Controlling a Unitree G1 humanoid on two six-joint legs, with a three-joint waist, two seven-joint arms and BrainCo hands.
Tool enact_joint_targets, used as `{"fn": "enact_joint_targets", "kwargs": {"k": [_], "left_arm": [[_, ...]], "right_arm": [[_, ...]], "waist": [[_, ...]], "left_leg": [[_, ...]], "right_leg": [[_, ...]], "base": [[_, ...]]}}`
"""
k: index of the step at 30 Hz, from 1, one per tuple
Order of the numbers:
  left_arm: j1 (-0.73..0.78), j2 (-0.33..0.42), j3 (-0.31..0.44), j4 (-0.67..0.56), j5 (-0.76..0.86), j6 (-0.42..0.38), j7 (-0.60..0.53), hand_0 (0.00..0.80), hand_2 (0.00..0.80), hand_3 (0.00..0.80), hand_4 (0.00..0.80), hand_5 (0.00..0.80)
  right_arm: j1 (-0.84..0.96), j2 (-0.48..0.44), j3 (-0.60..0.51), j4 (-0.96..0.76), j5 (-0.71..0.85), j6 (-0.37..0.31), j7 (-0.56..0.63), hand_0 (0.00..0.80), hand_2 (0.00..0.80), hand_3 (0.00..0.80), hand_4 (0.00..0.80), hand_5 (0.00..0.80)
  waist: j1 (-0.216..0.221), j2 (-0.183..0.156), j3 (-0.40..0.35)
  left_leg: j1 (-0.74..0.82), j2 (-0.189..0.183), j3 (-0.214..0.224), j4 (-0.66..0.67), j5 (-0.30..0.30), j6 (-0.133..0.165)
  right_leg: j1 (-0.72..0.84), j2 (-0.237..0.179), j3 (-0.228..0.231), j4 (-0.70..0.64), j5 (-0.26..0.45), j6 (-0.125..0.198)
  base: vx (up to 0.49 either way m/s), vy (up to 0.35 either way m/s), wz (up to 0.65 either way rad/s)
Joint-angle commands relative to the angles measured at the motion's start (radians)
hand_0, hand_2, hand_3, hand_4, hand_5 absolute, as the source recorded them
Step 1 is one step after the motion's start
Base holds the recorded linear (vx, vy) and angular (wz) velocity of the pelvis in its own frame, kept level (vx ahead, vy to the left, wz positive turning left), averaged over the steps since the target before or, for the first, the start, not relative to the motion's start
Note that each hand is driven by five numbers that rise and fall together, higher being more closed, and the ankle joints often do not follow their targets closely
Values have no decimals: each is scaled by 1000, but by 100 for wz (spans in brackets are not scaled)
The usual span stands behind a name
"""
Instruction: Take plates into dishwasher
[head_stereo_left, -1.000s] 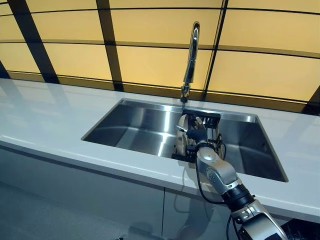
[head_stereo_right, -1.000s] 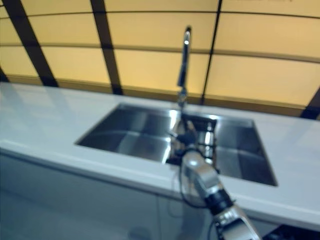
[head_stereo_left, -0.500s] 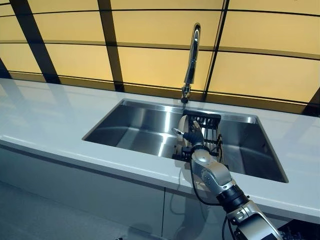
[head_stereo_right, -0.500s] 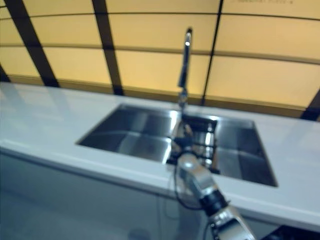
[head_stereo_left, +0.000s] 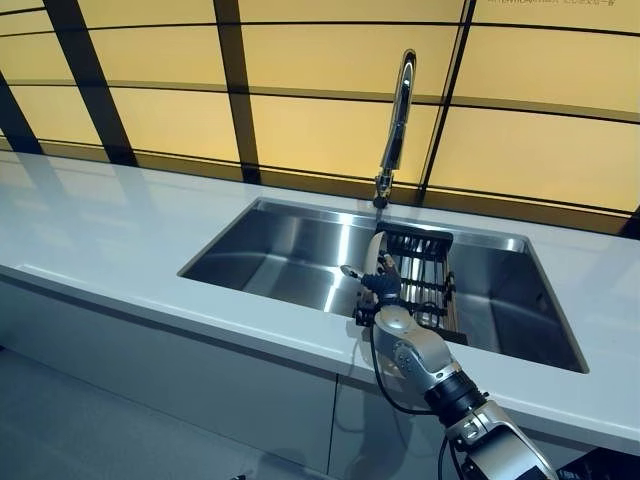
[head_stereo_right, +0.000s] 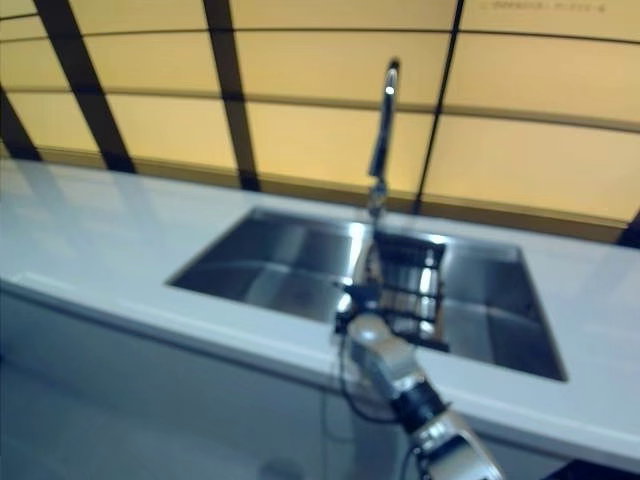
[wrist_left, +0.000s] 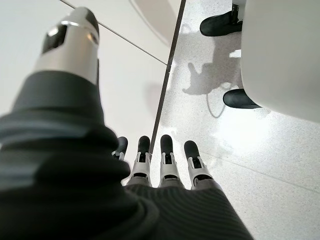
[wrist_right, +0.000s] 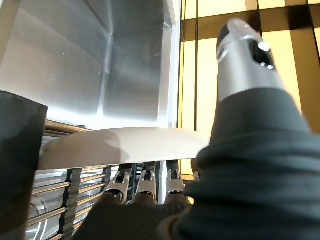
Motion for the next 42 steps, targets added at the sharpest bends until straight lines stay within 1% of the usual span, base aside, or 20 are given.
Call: {"fn": "enact_joint_targets", "kwargs": {"k": [1,29,42], "left_arm": [[-61,-9,-62,52,-14,-17,12,0,0,0,0,0],[-73,-8,-79,55,-28,-13,16,0,0,0,0,0],[-77,-2,-87,45,-37,-8,18,0,0,0,0,0]], "right_arm": [[-139,22,-13,36,7,-33,-23,0,0,0,0,0],[-174,43,1,102,36,-3,-91,0,0,0,0,0],[-196,38,0,136,43,6,-127,0,0,0,0,0]], "waist": [[27,-23,11],[44,-26,21],[50,-26,33]], "left_leg": [[-77,-65,60,60,-27,71],[-86,-67,51,66,-23,73],[-92,-67,48,74,-22,74]], "right_leg": [[21,-34,11,57,-77,26],[19,-36,7,64,-77,25],[16,-37,8,71,-77,25]], "base": [[0,0,0],[0,0,0],[0,0,0]]}}
